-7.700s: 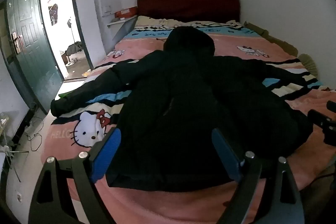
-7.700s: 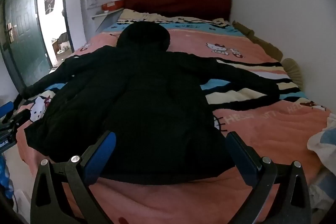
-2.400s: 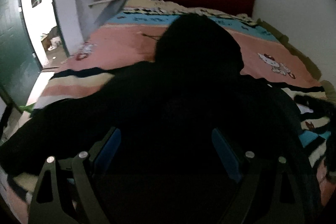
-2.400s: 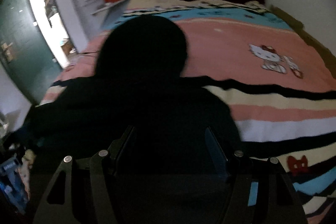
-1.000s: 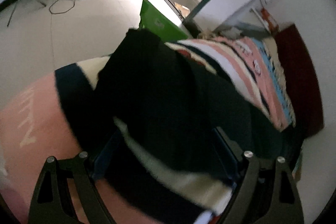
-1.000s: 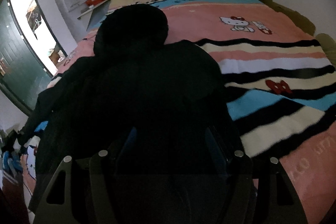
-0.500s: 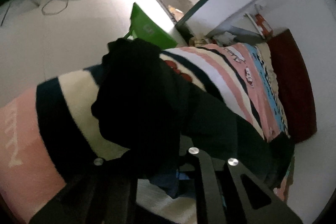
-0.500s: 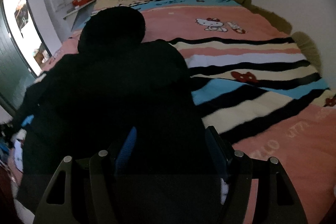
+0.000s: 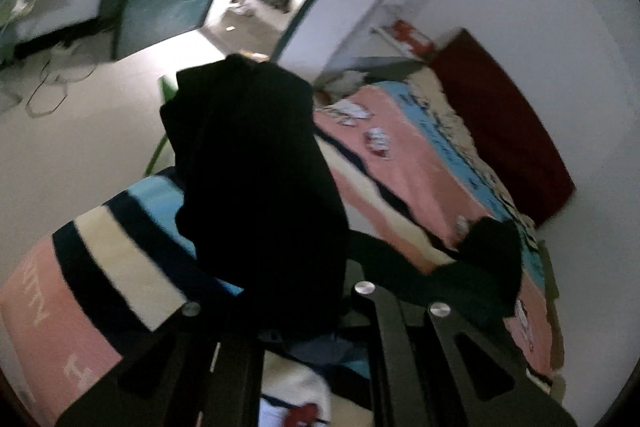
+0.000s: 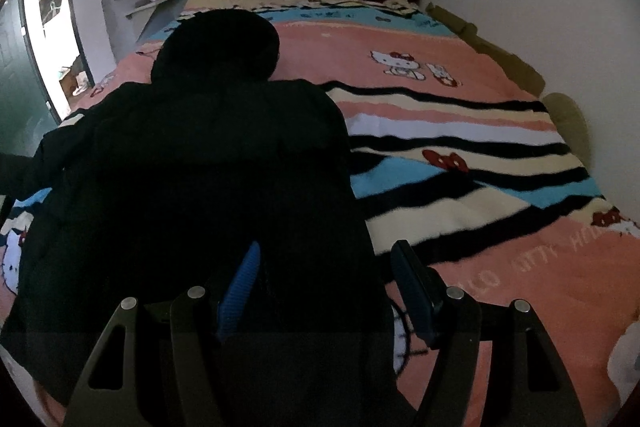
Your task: Fold large clothes
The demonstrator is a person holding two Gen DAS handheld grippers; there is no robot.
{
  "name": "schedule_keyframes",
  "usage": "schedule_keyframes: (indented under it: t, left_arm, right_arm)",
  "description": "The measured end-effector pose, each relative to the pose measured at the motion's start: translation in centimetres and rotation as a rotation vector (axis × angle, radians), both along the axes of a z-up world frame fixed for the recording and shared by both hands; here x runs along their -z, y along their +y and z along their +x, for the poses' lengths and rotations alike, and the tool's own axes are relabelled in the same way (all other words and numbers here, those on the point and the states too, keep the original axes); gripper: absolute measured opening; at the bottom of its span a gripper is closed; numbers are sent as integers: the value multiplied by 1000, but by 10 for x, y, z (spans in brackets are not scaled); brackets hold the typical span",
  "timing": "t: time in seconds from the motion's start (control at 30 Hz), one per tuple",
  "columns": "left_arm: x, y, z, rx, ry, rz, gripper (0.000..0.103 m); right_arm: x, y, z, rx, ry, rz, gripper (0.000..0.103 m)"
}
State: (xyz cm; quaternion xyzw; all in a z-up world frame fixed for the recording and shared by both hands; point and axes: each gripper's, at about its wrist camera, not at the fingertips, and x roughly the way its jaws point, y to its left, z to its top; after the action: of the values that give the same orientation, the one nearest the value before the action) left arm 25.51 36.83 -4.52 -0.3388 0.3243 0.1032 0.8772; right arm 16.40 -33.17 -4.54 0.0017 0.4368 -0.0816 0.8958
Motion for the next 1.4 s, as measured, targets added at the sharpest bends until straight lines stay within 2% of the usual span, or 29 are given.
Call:
schedule_keyframes:
  t: [0.13,0.37,0.53,0.7,0.87,1.07,1.17,1.4]
  left_arm:
    - [-36,-41,7,84,-54,52,7]
    - [-75,-124,26,237,-127,88,7]
    - [-88,-194,41,360,-149,115,7]
    - [-85,-268,52,480,-144,136,7]
    - [-66,-347,58,605,-106,193,7]
    - [-20,-430,67,722,-13,240,7]
    - [4,-456,66,778,24,248,7]
    - [57,-509,57,878,121,368,7]
  right_arm:
    - [0,2,8,-16,-17,15,67]
    - [3,-6,10,-23,-35,48,67]
    - [-1,-19,4,-5,-61,51,67]
    - [-3,-33,-3,14,-81,67,67]
    - [-2,-49,-12,52,-90,76,67]
    - [0,-69,-24,102,-84,73,67]
    - [0,-75,-31,125,-78,67,67]
    - [-1,-87,-50,175,-72,57,67]
